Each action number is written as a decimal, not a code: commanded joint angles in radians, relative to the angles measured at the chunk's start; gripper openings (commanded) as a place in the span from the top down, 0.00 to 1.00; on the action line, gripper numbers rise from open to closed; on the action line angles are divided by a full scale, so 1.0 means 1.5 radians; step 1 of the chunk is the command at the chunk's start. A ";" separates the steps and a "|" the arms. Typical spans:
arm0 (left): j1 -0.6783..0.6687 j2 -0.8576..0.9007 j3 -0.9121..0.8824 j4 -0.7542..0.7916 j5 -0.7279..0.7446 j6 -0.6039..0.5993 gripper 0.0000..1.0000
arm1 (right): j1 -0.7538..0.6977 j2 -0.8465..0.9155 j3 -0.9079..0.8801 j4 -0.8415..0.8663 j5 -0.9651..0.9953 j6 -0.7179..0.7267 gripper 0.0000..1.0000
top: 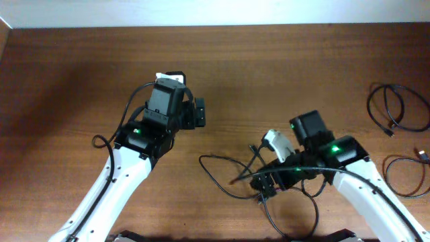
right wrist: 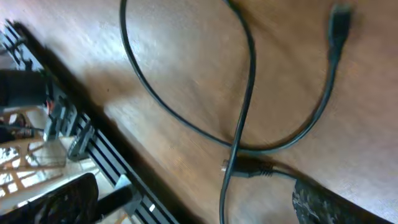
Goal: Untangle cables
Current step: 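Move the right gripper back toward the last cable near center, then grasp the last black cable on the table with the right gripper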
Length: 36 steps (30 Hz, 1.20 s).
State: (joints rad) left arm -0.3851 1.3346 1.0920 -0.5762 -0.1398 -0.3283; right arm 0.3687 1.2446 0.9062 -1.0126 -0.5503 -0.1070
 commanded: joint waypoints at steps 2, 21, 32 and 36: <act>0.001 -0.002 0.001 0.001 -0.017 0.006 0.01 | 0.016 -0.005 -0.083 0.068 -0.022 0.030 0.01; 0.001 -0.002 0.001 0.001 -0.017 0.006 0.01 | 0.266 0.241 -0.178 0.415 -0.034 0.180 0.00; 0.001 -0.002 0.001 0.001 -0.017 0.006 0.01 | 0.297 0.241 -0.178 0.421 0.049 0.222 0.20; 0.001 -0.002 0.001 0.001 -0.017 0.006 0.01 | 0.296 0.241 -0.178 0.424 0.061 0.238 0.96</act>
State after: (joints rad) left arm -0.3851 1.3346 1.0920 -0.5762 -0.1513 -0.3283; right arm 0.8066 1.5944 0.6502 -0.3756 -0.5117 0.2333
